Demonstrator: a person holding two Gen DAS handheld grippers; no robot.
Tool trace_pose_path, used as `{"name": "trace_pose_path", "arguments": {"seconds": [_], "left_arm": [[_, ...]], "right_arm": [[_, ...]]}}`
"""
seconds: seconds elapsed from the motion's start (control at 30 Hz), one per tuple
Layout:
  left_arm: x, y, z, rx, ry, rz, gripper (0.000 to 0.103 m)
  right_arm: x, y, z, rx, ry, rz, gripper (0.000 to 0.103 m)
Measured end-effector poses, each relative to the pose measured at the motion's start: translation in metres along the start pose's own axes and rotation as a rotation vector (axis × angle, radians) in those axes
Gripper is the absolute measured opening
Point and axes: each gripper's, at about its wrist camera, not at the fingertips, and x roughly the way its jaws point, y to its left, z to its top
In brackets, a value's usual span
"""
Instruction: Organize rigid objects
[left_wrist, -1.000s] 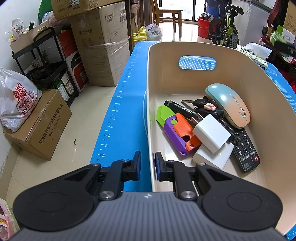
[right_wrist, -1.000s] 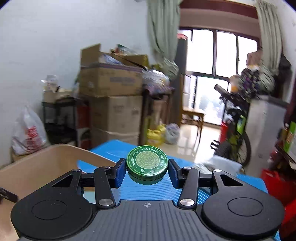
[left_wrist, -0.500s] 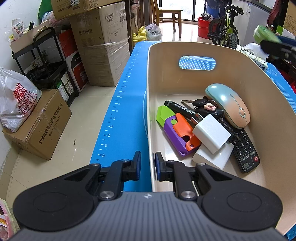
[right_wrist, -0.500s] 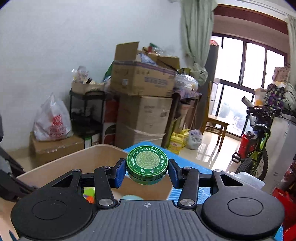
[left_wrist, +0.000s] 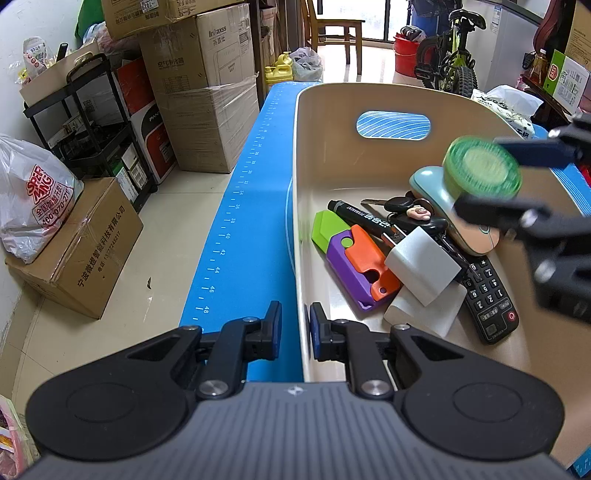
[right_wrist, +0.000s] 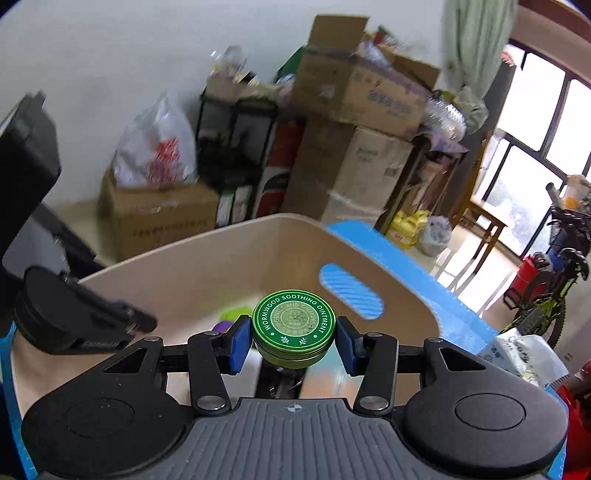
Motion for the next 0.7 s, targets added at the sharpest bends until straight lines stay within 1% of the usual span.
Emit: {"name": "trace_pose_path", "arguments": {"seconds": [0.13, 0.23, 0.4, 0.47, 0.57, 0.63, 0.7], "left_arm": [[0.000, 0.000, 0.000, 0.000, 0.000, 0.000, 0.019], [0.000, 0.000, 0.000, 0.000, 0.000, 0.000, 0.019], [0.000, 0.000, 0.000, 0.000, 0.000, 0.000, 0.019], [0.000, 0.000, 0.000, 0.000, 0.000, 0.000, 0.019], [0.000, 0.000, -0.001, 0.001, -0.001, 0.001, 0.019], [0.000, 0.000, -0.001, 0.000, -0.001, 0.001, 0.019], [0.000, 0.000, -0.001, 0.000, -0.001, 0.001, 0.019]], "right_arm": [[0.013, 0.010, 0.002, -0.022, 0.096, 0.038, 0.053], [0.018, 0.017, 0.000, -0.041, 0.140, 0.072, 0.053], [0.031, 0.026, -0.001, -0.073, 0.225, 0.090, 0.053], [0.033, 0.027, -0.001, -0.064, 0.238, 0.086, 0.053], [0.037, 0.024, -0.002, -0.048, 0.281, 0.096, 0.053], [0.040, 0.021, -0.001, -0.040, 0.290, 0.109, 0.054], [0.041, 0.019, -0.001, -0.028, 0.302, 0.109, 0.059]]}}
